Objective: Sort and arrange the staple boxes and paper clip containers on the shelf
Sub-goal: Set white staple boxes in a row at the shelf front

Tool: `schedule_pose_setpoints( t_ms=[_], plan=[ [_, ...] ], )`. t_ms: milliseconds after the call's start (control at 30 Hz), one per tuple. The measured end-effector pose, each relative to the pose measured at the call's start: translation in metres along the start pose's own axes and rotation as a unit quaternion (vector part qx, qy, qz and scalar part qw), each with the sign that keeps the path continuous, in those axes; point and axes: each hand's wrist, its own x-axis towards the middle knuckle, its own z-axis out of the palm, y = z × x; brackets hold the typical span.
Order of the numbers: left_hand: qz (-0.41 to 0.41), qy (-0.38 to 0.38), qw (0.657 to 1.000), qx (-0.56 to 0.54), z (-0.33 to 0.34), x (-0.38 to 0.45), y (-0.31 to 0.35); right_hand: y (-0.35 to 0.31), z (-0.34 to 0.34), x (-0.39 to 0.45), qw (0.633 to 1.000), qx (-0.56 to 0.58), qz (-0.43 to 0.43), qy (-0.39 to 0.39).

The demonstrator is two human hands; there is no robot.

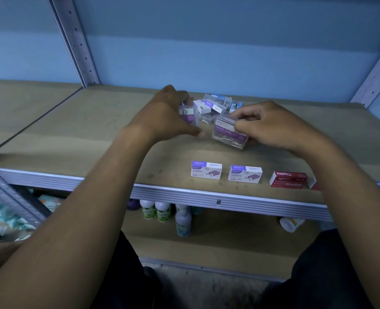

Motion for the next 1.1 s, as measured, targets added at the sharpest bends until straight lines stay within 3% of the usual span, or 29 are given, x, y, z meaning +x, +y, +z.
schedule_pose_setpoints(
  t_ms=[367,900,1100],
  plan=[
    [0.028,-0.108,0.993,0.038,0.012,-0.016,0.022,0.010,-0.007,-0.005,0.997,-0.053,0.006,-0.051],
    [0.018,-0.093,0.995,-0.042,-0.007,-0.022,0.006,0.007,-0.011,-0.010,0.998,-0.033,-0.015,-0.058],
    [0.013,-0.094,0.995,-0.019,-0.011,-0.028,-0.003,0.001,-0.008,-0.008,0.996,-0.066,-0.027,-0.056]
  ],
)
